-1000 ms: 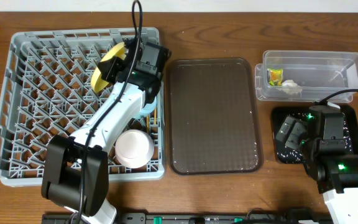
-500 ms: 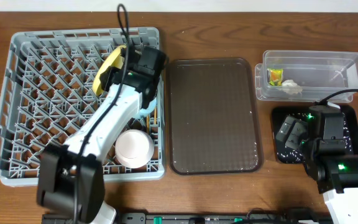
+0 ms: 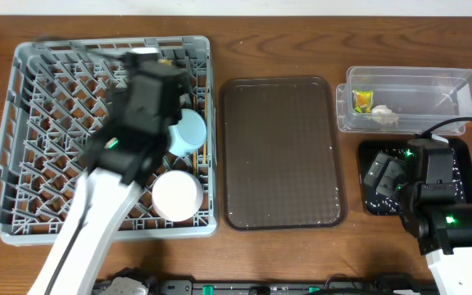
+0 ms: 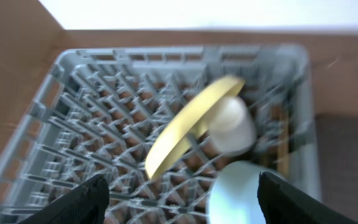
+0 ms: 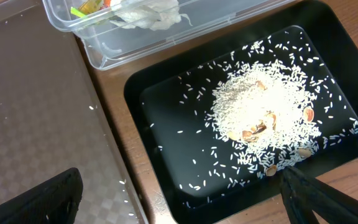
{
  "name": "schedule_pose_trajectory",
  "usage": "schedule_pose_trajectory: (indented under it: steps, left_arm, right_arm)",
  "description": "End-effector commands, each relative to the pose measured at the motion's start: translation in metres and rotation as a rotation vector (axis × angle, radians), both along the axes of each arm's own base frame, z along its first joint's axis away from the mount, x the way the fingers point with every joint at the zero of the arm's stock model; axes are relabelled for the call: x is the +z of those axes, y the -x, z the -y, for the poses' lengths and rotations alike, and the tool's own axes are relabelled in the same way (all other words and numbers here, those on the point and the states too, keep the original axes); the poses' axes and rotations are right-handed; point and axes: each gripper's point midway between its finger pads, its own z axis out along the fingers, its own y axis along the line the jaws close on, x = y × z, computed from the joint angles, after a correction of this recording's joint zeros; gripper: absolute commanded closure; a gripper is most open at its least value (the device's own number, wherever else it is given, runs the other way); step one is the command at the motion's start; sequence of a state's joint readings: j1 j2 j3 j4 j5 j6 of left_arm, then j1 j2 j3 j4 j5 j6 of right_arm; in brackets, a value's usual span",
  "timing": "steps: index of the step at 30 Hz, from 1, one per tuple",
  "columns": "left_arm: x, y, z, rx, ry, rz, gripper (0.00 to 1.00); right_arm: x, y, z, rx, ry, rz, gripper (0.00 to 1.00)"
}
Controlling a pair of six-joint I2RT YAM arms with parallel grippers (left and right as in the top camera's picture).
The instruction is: Sort waste into correct bins and load items into the dishwasher rack
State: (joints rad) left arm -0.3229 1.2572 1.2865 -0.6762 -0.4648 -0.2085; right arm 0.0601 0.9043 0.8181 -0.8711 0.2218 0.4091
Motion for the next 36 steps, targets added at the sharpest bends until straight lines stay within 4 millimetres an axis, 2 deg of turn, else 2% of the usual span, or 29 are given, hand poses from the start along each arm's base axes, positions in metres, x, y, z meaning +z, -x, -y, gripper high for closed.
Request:
schedule_pose_trajectory:
  steps: [1, 3, 5, 8, 15, 17, 36]
  left_arm:
    - [0.023, 0.015, 0.004, -0.026, 0.255, 0.078, 0.21]
    - [0.036, 0.024, -0.006, -0.022, 0.291, 0.115, 0.21]
    - [0.044, 0.035, -0.022, 0.018, 0.291, 0.142, 0.16]
    - [0.049, 0.046, -0.033, 0.046, 0.290, 0.153, 0.14]
    - [0.048, 0.051, -0.034, 0.049, 0.289, 0.144, 0.12]
    - [0.047, 0.051, -0.034, 0.049, 0.289, 0.141, 0.09]
    - [0.046, 0.049, -0.033, 0.049, 0.288, 0.136, 0.07]
  right_arm:
    - [0.002, 0.000, 0.003, -0.007, 0.014, 0.004, 0.01]
    - [0.002, 0.000, 0.003, -0.007, 0.014, 0.004, 0.01]
    - [0.002, 0.000, 0.003, -0.007, 0.014, 0.004, 0.01]
    - [0.002, 0.000, 0.003, -0.007, 0.014, 0.004, 0.01]
    - [0.002, 0.000, 0.003, -0.007, 0.014, 0.004, 0.01]
    - [0.002, 0.000, 0.003, -0.007, 0.014, 0.004, 0.01]
    - [0.002, 0.000, 0.003, -0.007, 0.014, 0.004, 0.01]
